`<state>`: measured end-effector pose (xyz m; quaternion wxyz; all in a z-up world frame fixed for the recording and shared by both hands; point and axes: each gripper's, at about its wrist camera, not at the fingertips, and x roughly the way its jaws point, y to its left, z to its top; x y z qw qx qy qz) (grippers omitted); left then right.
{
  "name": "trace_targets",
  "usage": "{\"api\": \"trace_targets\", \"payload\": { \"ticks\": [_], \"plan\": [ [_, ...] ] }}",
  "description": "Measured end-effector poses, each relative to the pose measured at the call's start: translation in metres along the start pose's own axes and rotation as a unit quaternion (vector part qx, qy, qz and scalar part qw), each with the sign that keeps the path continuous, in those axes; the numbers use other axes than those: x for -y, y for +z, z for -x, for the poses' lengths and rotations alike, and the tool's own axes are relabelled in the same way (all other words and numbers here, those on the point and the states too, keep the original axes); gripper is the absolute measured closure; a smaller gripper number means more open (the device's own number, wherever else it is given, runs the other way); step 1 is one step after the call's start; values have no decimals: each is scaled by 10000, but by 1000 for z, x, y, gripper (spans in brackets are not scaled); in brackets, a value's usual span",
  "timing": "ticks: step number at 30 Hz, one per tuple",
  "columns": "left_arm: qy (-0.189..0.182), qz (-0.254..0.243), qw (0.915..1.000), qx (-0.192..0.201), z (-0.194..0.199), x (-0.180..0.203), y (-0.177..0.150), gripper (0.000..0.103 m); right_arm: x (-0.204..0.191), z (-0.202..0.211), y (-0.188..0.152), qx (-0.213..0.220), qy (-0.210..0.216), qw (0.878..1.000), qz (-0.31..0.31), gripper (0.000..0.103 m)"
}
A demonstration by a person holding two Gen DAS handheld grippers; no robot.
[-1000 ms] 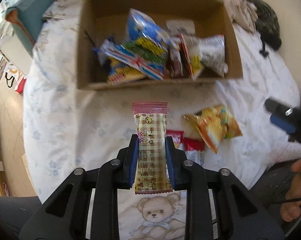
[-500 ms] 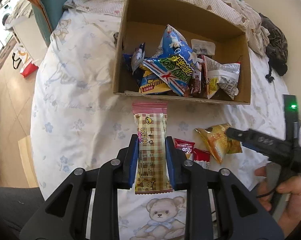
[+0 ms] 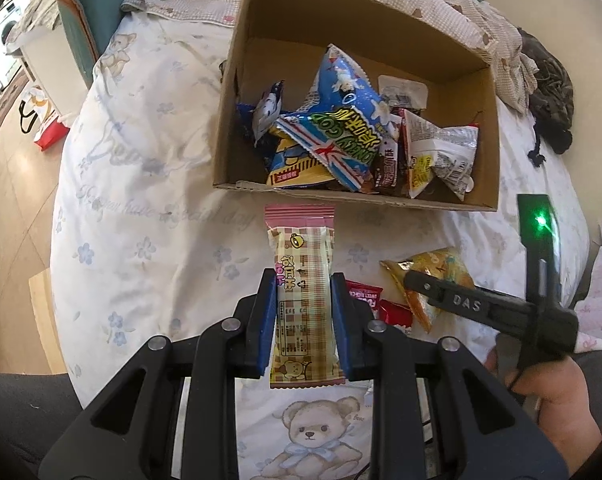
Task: Organize snacks
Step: 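Grasp the yellow chip bag with the right gripper while the left holds the wafer bar, then carry the wafer bar and yellow chip bag toward the box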
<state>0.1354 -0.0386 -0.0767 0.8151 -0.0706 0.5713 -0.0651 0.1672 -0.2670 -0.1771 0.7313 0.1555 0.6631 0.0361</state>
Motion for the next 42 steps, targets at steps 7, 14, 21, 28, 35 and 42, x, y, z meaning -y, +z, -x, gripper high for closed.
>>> {"api": "trace_targets", "payload": {
  "ticks": [7, 14, 21, 28, 35, 42],
  "plan": [
    [176, 18, 9998, 132, -4, -3, 1, 81, -11, 15, -13, 111, 164, 9998, -22, 52],
    [432, 70, 9986, 304, -4, -15, 1, 81, -3, 46, -13, 356, 428, 9984, -128, 54],
    [588, 152, 9971, 449, 1, -27, -1, 81, 0, 71, -24, 542, 749, 9957, -64, 55],
    [513, 252, 9957, 730, 18, -29, 0, 81, -7, 100, -34, 1067, 1372, 9848, -66, 55],
    [402, 482, 9906, 1212, 47, -37, 12, 81, -11, 141, -26, 1967, 1590, 9674, 101, 55],
    [327, 435, 9901, 1296, 54, -35, 29, 81, -17, 144, -8, 2036, 1630, 9653, 124, 55]
  ]
}}
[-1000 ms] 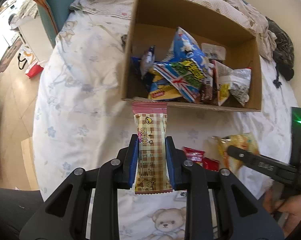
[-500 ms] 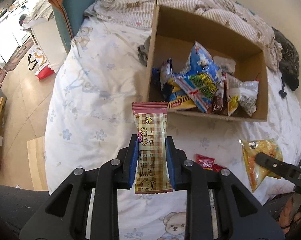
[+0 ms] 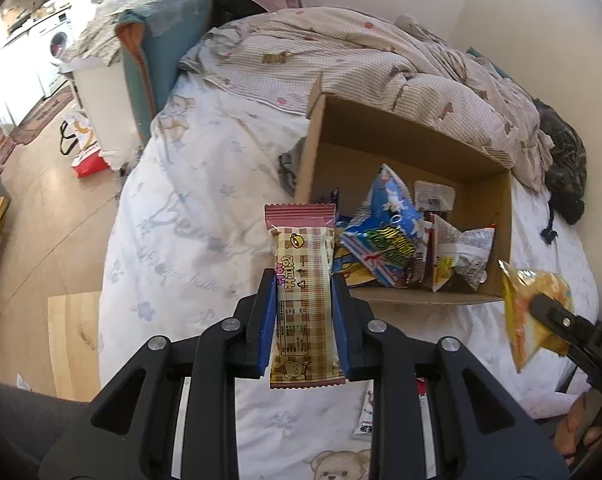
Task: Organize snacks
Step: 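Carry the wafer bar and yellow chip bag toward the box, then lower both snacks into the box and open both grippers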
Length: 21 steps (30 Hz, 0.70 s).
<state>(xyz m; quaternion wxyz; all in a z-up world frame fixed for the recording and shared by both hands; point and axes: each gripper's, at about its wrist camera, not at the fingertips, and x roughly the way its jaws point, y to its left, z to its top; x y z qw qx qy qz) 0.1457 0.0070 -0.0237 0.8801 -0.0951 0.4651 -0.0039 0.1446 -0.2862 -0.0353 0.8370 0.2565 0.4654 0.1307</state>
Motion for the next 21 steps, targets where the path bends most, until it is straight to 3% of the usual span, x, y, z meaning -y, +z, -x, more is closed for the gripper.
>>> {"api": "trace_targets", "payload": {
  "ticks": [8, 15, 21],
  "plan": [
    [51, -324, 9995, -49, -17, 24, 34, 81, -8, -29, 33, -62, -91, 9997, 196, 55],
    [130, -821, 9965, 1, -44, 53, 63, 81, 0, -58, 59, -173, -222, 9995, 138, 55],
    [174, -935, 9954, -80, -75, 69, 84, 81, 10, -85, 84, -272, -173, 9994, -101, 55]
  ]
}}
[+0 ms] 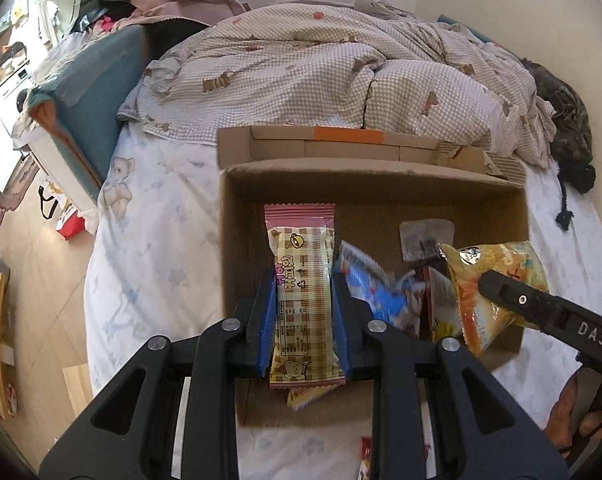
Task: Organize snacks
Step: 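Lower both snacks into the box and open both grippers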
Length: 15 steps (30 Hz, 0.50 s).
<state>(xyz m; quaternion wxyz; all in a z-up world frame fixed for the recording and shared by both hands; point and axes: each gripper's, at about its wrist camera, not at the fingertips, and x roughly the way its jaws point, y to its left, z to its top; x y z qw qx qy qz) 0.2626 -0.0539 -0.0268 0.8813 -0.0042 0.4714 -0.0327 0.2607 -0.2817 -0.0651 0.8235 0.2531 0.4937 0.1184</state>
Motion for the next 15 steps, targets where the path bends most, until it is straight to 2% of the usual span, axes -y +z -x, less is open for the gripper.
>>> {"api": "trace_targets", "payload": {
  "ticks": [5, 15],
  "plan": [
    [-13, -37, 9998, -214, -25, 7, 11, 81, 4, -15, 15, -74, 60, 9999, -125, 54],
    [-60, -45, 9998, -182, -36, 12, 9, 80, 14, -26, 24, -172, 146, 9986, -477, 50]
  ]
}}
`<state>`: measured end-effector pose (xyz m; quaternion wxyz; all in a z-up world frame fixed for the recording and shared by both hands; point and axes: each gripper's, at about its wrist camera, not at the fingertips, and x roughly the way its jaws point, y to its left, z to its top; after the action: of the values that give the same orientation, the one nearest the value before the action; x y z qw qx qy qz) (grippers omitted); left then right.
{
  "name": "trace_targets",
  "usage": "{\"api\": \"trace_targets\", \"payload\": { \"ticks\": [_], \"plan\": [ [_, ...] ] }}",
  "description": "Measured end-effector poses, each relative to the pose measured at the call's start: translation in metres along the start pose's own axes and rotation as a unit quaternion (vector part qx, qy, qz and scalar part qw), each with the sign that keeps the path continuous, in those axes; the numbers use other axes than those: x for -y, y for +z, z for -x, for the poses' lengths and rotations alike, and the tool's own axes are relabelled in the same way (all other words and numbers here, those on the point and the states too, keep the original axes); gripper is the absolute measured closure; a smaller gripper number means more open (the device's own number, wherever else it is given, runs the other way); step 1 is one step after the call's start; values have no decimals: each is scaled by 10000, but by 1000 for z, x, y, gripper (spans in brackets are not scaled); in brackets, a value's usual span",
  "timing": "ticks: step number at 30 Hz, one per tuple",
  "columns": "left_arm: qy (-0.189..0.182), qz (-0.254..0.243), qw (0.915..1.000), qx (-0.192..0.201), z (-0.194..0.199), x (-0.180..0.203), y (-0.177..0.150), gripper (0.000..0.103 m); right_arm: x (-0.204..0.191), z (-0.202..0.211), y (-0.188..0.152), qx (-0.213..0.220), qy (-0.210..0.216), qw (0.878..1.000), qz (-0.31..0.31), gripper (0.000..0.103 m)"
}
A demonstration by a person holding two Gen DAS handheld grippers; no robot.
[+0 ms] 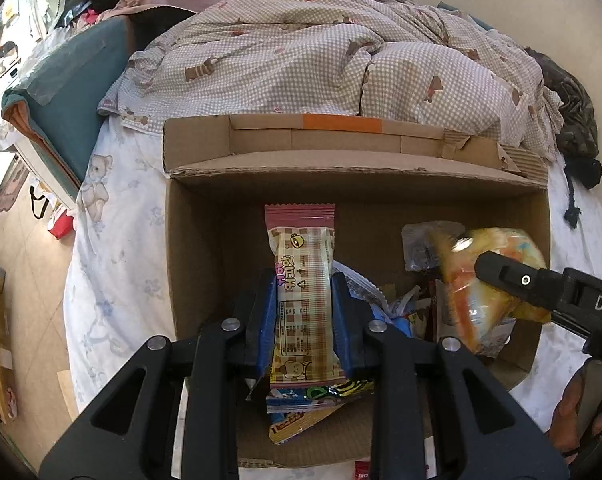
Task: Organize snacks
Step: 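Lower both snacks into the box and open both grippers, then withdraw both tools from the box toward the two red rice cake bars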
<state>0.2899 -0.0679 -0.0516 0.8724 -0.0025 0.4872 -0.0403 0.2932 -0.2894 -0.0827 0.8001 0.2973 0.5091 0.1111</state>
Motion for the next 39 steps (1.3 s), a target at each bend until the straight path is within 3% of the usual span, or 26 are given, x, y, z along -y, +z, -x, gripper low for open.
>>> {"api": "trace_targets", "payload": {
  "ticks": [4, 6, 7, 9, 13, 15, 18, 27, 33, 39],
  "plan": [
    [-10, -2, 10000, 16, 3, 0, 1, 80, 0, 7, 1, 137, 2, 9999, 5, 29],
    [-6, -4, 10000, 38, 6, 0, 1, 77, -1, 10, 2, 186, -9, 9998, 22, 23],
    [-16, 0, 10000, 46, 8, 0, 1, 74, -2, 12, 2, 214, -27, 9998, 38, 20],
    [1, -35, 9999, 109, 13, 1, 1, 59, -3, 16, 1, 279, -52, 9996, 85, 17],
    [105, -108, 9993, 333, 25, 2, 2, 48, -4, 24, -1, 370, -99, 9992, 151, 13],
    [103, -97, 9993, 359, 29, 1, 2, 34, -3, 29, -2, 421, -134, 9989, 130, 11],
    [80, -11, 9990, 441, 38, -4, 1, 24, -1, 38, -4, 454, -99, 9989, 73, 11],
    [-109, 156, 9983, 559, 70, -15, -9, 18, -3, 69, -22, 551, -122, 9983, 126, 11],
    [-94, 78, 9953, 964, 104, -22, -30, 18, -3, 83, -48, 474, -144, 9985, 227, 11],
    [-187, 131, 9949, 978, 122, -28, -48, 18, -5, 94, -78, 368, -181, 9986, 344, 11]
  ]
}}
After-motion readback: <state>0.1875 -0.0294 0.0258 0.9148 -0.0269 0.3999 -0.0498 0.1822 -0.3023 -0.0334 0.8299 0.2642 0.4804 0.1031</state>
